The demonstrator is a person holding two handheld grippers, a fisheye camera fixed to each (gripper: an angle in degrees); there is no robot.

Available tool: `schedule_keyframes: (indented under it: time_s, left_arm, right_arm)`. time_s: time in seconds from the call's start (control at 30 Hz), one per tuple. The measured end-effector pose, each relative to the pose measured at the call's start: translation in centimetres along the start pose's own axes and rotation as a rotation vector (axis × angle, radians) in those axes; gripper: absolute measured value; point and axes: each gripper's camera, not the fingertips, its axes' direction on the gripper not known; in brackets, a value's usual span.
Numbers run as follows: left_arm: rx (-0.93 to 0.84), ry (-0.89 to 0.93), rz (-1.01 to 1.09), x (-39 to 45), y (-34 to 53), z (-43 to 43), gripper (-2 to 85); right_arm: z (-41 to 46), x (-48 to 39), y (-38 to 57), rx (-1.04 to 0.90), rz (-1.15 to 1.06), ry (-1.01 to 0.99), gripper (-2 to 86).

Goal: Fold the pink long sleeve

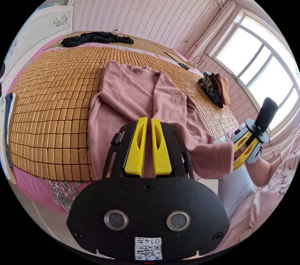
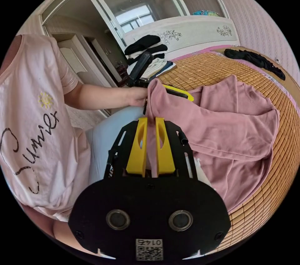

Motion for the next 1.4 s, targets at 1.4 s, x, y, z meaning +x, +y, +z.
schedule_keyframes:
  time_s: [1.4]
  left_arm:
    - [-0.171,0.103,0.28,4.1,-26.5,19.2,6.3]
  right_arm:
    - [-17.4,22.8,5.4,0.202,0.892,0.474,6.4]
